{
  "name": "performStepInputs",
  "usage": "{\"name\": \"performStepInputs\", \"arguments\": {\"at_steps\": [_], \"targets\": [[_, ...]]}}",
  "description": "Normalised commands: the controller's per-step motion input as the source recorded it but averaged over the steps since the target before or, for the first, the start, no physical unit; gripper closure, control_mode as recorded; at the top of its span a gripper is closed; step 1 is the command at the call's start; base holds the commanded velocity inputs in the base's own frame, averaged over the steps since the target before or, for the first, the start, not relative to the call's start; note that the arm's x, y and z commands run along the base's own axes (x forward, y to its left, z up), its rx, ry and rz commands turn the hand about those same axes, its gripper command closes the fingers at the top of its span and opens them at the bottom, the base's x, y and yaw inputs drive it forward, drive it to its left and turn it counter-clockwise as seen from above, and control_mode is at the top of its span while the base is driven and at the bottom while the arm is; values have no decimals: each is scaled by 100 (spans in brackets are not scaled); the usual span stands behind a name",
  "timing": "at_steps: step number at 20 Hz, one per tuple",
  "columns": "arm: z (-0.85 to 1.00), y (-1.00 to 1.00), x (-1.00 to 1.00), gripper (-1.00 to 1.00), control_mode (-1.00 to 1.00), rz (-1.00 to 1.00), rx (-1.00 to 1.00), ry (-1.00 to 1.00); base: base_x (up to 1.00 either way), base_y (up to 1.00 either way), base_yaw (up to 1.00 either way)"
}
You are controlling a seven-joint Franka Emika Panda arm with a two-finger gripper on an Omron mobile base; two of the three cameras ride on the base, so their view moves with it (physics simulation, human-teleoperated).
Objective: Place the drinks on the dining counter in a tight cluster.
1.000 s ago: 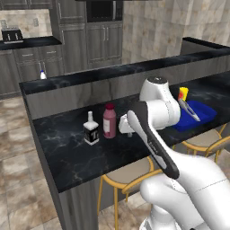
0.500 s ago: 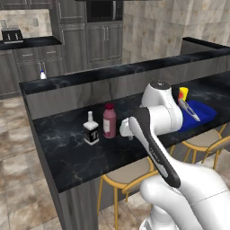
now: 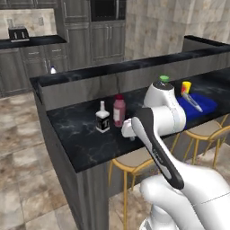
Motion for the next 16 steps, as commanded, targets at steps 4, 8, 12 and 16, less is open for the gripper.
{"name": "performStepInputs", "arguments": {"at_steps": [4, 8, 12, 16], "targets": [[0, 0, 0, -100, 100, 0, 0, 0, -11, 100, -10], [0, 0, 0, -100, 100, 0, 0, 0, 3, 100, -28], [0, 0, 0, -100, 100, 0, 0, 0, 37, 100, -41], [0, 0, 0, -100, 100, 0, 0, 0, 65, 100, -49]]}}
